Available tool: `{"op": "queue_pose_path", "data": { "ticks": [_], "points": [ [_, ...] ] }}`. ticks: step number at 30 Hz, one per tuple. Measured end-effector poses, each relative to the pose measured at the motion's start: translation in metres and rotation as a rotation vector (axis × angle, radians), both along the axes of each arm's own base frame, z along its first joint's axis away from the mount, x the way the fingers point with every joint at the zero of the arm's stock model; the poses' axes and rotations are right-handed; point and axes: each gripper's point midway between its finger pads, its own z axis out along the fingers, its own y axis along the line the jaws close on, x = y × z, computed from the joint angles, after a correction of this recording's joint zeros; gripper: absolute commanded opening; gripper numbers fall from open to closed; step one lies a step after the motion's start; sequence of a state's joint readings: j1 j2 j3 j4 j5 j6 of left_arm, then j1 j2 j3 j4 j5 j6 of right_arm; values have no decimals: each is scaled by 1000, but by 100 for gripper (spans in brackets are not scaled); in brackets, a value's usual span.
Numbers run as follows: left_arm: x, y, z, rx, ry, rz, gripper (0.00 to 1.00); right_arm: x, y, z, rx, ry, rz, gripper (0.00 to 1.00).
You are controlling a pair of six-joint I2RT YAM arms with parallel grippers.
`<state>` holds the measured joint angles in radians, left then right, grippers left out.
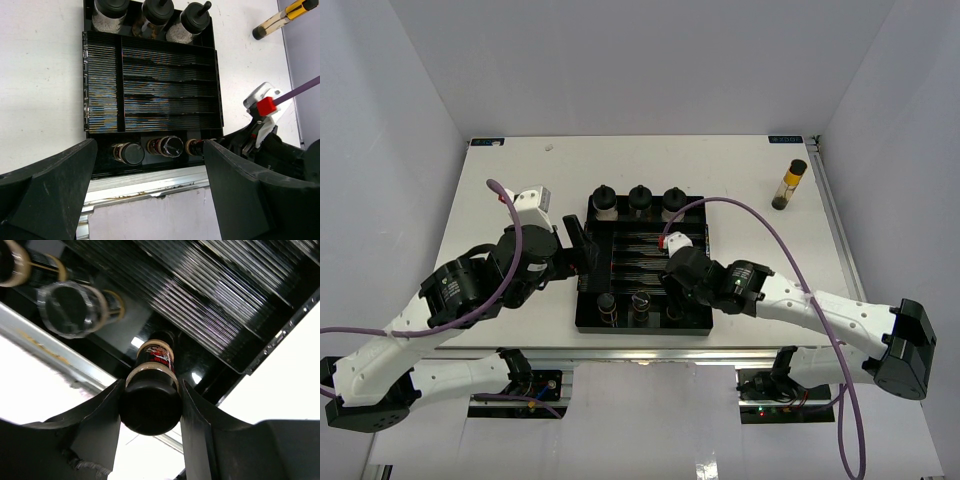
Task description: Organize the condiment bottles
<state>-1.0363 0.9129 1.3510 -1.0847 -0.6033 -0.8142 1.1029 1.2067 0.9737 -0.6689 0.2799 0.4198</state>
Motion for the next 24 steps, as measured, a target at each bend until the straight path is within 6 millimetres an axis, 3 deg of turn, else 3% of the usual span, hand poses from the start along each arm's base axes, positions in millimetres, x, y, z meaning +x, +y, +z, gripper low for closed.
{"op": "queue_pose_path", "data": {
  "ticks": [4,7,9,12,17,24],
  "points": [
    [0,0,1,-6,0,2,98,0,-8,-18,-32,-2,-14,18],
    [0,1,1,-10,0,4,98,0,-11,-24,-42,-2,-27,32],
    [-1,1,2,-12,-1,4,98,0,-11,-25,-40,-3,-33,53],
    [-1,1,2,-17,-3,6,98,3,-9,-24,-29,-13,-41,65],
    [-1,2,3,-20,-5,8,98,7,-8,-22,-19,-30,-58,73],
    [-1,2,3,-24,-6,9,98,12,-14,-13,-39,-57,-92,76]
  ]
}}
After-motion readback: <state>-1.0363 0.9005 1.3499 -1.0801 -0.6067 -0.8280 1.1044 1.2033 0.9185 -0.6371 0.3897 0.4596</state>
